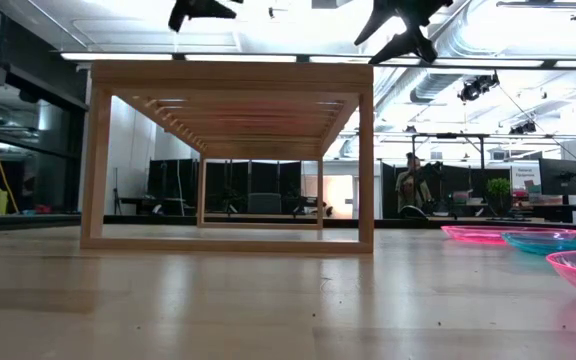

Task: Place and stack plates onto a shelf
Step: Stack the pink plate on top of the pink plate on the shelf

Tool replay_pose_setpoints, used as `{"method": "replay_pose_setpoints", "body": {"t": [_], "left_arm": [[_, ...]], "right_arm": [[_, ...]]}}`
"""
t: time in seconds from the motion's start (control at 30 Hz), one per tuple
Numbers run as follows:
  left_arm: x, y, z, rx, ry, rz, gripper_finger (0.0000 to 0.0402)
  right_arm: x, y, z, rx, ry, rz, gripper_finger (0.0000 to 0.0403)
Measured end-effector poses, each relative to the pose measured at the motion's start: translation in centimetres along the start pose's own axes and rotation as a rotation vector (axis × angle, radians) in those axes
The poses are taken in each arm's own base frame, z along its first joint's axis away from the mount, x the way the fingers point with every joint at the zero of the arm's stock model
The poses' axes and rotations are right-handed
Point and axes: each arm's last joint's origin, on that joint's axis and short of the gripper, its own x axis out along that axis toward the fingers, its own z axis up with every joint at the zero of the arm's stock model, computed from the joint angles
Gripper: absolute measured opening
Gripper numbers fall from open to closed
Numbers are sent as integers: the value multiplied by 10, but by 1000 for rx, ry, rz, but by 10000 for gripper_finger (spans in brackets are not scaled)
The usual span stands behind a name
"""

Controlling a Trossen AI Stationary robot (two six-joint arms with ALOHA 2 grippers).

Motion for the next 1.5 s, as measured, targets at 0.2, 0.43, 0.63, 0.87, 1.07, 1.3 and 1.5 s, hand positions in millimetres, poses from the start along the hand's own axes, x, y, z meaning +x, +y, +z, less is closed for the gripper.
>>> {"method": "replay_pose_setpoints", "body": {"t": [0.2,0.43,0.63,0.87,1.07,1.3,1.5], "left_arm": [[-16,2,-44,-128,-140,-150,141],[-30,5,-49,-176,-194,-179,141],[-31,5,-48,-177,-196,-181,141],[-31,5,-48,-177,-195,-181,140],[-31,5,-48,-178,-195,-181,140],[-30,5,-49,-178,-194,-181,140],[-30,5,-49,-178,-194,-181,140]], "right_arm": [[0,-1,-1,0,12,-6,204],[-1,-7,-11,50,116,-77,204],[3,-28,-60,99,371,-271,204],[4,-68,-154,406,520,-446,204],[-4,-92,-205,644,506,-584,204],[5,-96,-215,721,373,-688,204],[16,-94,-224,732,389,-788,204]]}}
